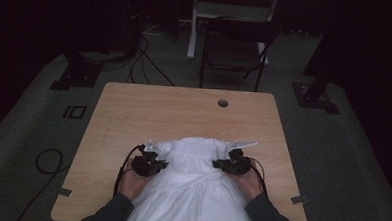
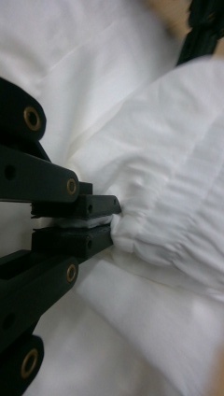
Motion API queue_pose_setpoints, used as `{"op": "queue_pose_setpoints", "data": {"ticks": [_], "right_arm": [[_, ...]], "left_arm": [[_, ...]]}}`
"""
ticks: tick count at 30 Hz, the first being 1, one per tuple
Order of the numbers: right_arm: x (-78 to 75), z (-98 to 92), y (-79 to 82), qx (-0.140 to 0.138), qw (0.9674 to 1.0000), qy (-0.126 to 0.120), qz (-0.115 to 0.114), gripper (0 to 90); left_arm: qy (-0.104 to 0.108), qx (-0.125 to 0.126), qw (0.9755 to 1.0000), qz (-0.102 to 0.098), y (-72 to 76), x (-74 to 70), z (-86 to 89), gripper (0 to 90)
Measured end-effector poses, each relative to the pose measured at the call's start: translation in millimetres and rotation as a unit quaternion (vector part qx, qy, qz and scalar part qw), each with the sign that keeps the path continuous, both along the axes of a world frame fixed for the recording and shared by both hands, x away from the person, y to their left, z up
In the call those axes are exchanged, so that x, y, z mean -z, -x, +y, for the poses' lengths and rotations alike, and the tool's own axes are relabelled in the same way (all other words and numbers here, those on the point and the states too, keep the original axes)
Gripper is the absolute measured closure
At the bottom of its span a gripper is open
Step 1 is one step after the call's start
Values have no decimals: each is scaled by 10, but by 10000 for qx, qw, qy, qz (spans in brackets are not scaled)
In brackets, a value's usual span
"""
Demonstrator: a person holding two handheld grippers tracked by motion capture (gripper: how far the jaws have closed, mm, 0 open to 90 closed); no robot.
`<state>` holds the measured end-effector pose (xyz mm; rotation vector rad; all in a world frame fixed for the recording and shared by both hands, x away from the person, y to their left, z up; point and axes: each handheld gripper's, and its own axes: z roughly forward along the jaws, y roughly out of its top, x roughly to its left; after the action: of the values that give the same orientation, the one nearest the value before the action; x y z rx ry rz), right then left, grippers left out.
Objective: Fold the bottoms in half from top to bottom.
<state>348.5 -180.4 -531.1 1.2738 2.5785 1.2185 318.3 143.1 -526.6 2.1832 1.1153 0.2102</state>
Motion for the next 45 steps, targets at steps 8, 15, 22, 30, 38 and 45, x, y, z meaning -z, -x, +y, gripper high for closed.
{"op": "queue_pose_setpoints", "data": {"ticks": [8, 15, 22, 30, 38, 45], "right_arm": [[134, 122, -211, 166, 9994, 278, -98, 845], [109, 205, -583, 318, 9976, 531, -299, 845], [73, 279, -1153, 691, 9945, 724, -302, 845], [17, 350, -1589, 1227, 9889, 818, -173, 847], [-287, 128, -1526, 1494, 9879, -12, -410, 849], [-782, 53, -1396, 1389, 9836, -305, -1106, 853]], "left_arm": [[-349, -89, 9993, -129, -217, 114, -79, 875], [-446, -236, 9986, -174, -686, 98, -83, 875], [-525, -657, 9963, -152, -1239, 75, -150, 875], [-407, -1161, 9924, -70, -1576, 31, -242, 877], [463, -1222, 9903, -474, -1496, -368, 9, 882], [805, -1121, 9863, -902, -1409, -875, 90, 884]]}}
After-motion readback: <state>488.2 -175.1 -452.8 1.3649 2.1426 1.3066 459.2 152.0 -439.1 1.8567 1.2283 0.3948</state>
